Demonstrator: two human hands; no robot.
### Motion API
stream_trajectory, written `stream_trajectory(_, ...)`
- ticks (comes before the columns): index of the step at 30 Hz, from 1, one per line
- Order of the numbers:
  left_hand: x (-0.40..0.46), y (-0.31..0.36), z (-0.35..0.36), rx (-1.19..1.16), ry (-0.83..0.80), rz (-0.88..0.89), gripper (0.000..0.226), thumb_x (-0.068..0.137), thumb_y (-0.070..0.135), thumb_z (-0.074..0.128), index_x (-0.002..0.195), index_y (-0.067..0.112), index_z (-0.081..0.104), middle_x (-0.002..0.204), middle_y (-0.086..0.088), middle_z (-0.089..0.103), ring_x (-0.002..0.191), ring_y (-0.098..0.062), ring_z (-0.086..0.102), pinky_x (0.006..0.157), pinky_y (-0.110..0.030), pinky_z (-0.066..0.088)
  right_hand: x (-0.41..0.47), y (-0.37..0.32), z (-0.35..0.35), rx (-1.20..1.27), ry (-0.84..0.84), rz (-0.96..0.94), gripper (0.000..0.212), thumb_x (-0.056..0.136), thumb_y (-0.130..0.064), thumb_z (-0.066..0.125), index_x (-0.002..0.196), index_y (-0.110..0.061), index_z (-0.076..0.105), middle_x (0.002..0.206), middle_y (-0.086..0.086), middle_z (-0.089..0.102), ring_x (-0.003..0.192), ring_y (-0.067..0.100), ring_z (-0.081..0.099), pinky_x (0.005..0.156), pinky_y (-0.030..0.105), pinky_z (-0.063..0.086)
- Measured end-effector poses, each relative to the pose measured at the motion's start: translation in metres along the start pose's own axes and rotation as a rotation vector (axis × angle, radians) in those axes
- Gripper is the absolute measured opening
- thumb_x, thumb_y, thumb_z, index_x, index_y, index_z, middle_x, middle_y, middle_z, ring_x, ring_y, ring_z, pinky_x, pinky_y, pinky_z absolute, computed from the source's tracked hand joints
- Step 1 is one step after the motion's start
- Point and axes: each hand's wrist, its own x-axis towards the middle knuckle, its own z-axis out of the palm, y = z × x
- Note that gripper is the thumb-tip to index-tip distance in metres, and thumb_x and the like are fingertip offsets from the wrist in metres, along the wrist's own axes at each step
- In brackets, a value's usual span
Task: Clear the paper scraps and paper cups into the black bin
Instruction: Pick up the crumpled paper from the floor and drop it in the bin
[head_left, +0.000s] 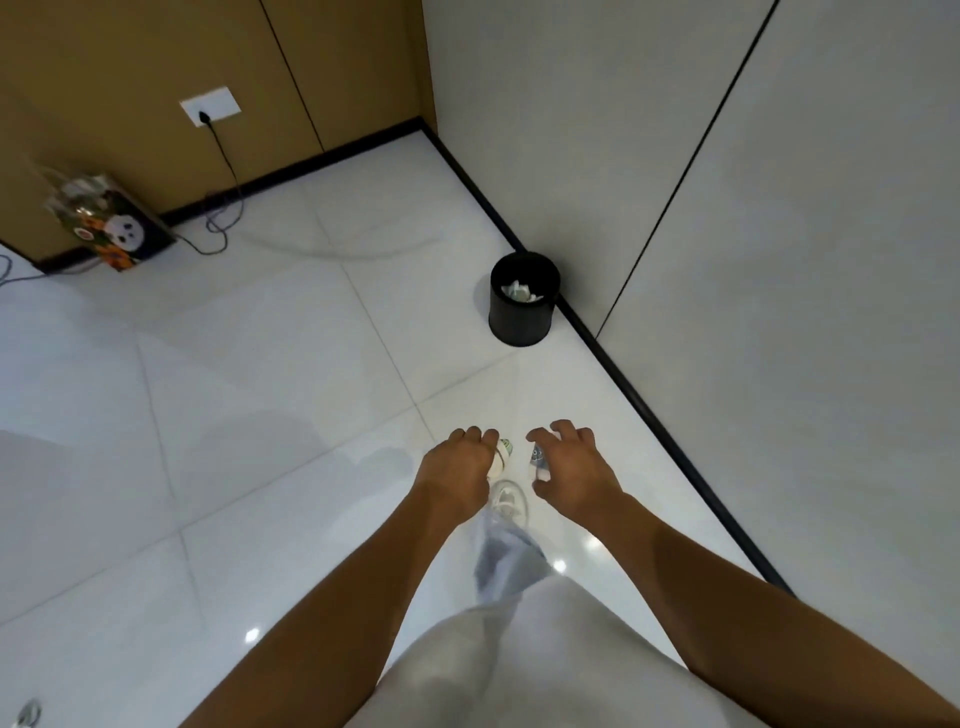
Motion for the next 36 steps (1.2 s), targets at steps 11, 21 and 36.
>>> stream_trajectory(11,0.194,-0.053,-0.097,0.095,0.005,-0.001,0.062,0.086,0.012,0.062,0.141,0.014,0.033,0.130,-0.007,0.051,0.118,-0.023,0.049,0.097,-0.029,0.044,0.210,0.011,-0.105,0.017,-0.040,0.046,0.059,0.084,-0.018,0.066,0.138,-0.023,0.043,0.139,0.005,0.038,0.124,0.027,0.034,0.096,0.034,0.047)
stream_trajectory(21,0.387,-0.121,-0.157,-0.031,-0.007,0.020,0.053,0.087,0.015,0.056,0.137,0.014,0.037,0.127,-0.006,0.051,0.117,-0.021,0.048,0.092,-0.028,0.044,0.400,0.031,-0.156,0.053,-0.055,0.145,0.059,0.082,-0.017,0.067,0.135,-0.024,0.044,0.139,0.005,0.039,0.121,0.028,0.037,0.091,0.032,0.044)
stream_trajectory(36,0.596,-0.164,-0.175,-0.181,-0.022,-0.095,0.049,0.089,0.022,0.060,0.134,0.017,0.041,0.119,0.000,0.057,0.106,-0.016,0.054,0.078,-0.023,0.045,0.617,0.087,-0.182,0.075,-0.092,0.177,0.061,0.088,-0.025,0.066,0.141,-0.025,0.036,0.147,0.007,0.032,0.132,0.029,0.032,0.101,0.033,0.039)
